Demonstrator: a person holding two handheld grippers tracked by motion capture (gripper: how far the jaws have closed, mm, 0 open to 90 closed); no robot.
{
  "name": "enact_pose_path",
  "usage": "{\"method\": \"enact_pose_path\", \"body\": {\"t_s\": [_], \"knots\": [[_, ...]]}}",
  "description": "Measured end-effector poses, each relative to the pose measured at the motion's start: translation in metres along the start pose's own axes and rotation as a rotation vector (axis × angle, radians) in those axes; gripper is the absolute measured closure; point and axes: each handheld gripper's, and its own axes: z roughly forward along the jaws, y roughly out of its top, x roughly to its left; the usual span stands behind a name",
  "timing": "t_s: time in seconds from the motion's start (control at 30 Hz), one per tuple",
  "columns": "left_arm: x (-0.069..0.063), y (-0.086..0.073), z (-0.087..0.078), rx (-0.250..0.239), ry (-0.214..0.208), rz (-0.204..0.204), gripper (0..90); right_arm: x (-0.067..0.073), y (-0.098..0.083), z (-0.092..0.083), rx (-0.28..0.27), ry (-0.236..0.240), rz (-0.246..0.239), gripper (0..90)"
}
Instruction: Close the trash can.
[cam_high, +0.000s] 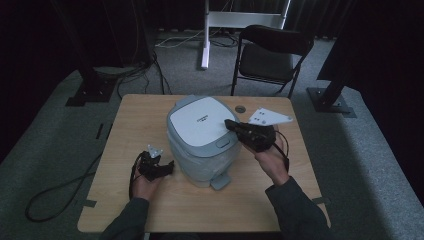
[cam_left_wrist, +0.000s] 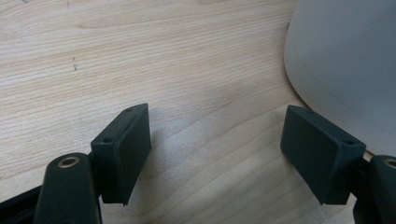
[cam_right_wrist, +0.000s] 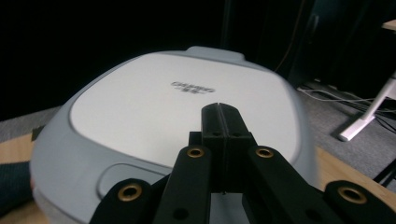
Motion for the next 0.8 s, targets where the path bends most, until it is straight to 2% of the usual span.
{"method": "enact_pose_path", "body": {"t_s": [0.17, 0.37, 0.5, 0.8], "knots": [[0.0, 0.0, 0.0, 0.0, 0.0, 0.0, 24.2, -0.011, -0.001, -0.007, -0.013, -0.026, 0.032, 89.8], [0.0, 0.0, 0.0, 0.0, 0.0, 0.0, 24.3, -0.031, -0.008, -0.01, -0.001, -0.077, 0.077, 89.7], [0.0, 0.0, 0.0, 0.0, 0.0, 0.0, 24.2, -0.04, -0.015, -0.01, 0.003, -0.086, 0.092, 89.5], [0.0, 0.0, 0.0, 0.0, 0.0, 0.0, 24.2, -0.067, -0.04, -0.004, 0.06, -0.139, 0.134, 89.9]]}}
